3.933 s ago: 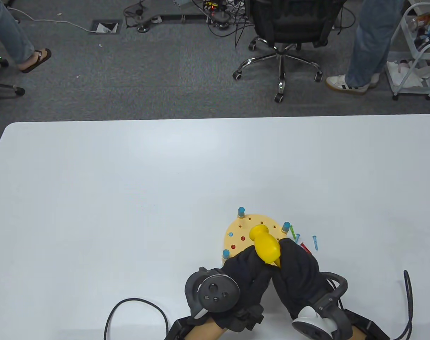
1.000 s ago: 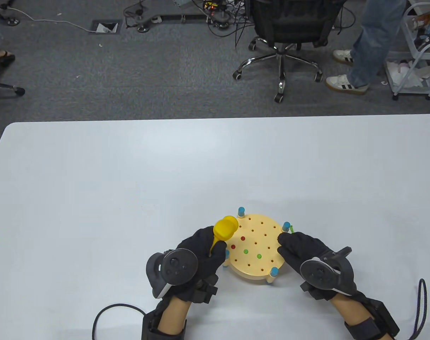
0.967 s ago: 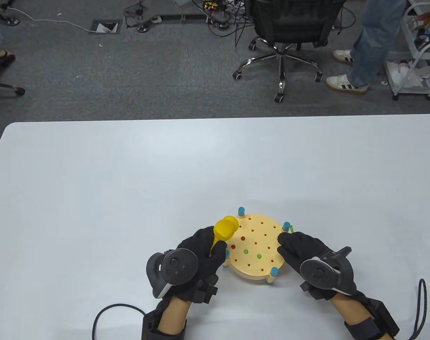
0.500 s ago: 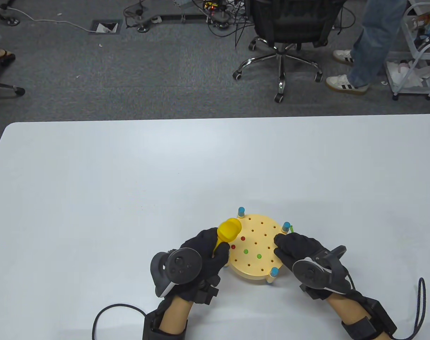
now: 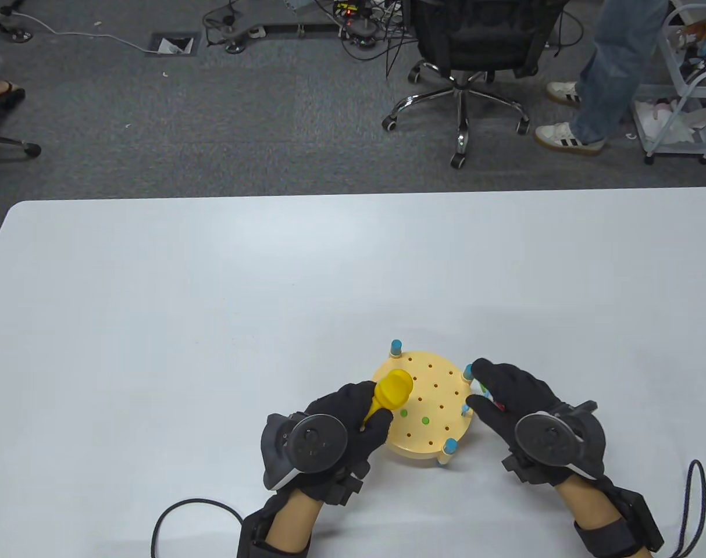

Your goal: Hammer toy nails into tap bench

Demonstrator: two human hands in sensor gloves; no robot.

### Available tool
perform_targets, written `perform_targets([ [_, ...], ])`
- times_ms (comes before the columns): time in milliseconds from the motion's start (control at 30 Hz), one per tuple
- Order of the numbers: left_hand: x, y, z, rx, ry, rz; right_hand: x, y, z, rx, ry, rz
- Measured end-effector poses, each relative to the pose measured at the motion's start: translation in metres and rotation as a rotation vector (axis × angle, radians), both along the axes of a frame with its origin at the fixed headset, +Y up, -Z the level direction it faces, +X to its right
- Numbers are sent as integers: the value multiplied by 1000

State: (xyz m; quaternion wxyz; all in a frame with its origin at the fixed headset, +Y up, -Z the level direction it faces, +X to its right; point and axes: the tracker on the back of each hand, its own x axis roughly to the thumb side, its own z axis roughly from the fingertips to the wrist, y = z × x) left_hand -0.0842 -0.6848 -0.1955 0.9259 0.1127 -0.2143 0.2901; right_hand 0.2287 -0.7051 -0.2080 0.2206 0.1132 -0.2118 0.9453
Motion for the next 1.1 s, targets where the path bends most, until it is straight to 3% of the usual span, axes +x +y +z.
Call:
perform_targets([
  [167, 14, 0, 6, 7, -48, -34, 2, -33, -28, -196, 17, 20],
  [300, 20, -2, 8, 10, -61, -66, -5, -56, -39, -325, 67, -82],
  [467, 20, -4, 6, -10, -67, -66, -8, -62, -47, -368, 38, -156],
  [800, 32, 2, 12, 0, -90, -98, -9, -62, -48, -385, 39, -141],
  [1000, 75, 22, 1, 14, -100, -278, -9, -62, -48, -390, 39, -141],
  [1100, 102, 20, -7, 33, -84, -392, -8, -62, -49, -395, 43, -142],
])
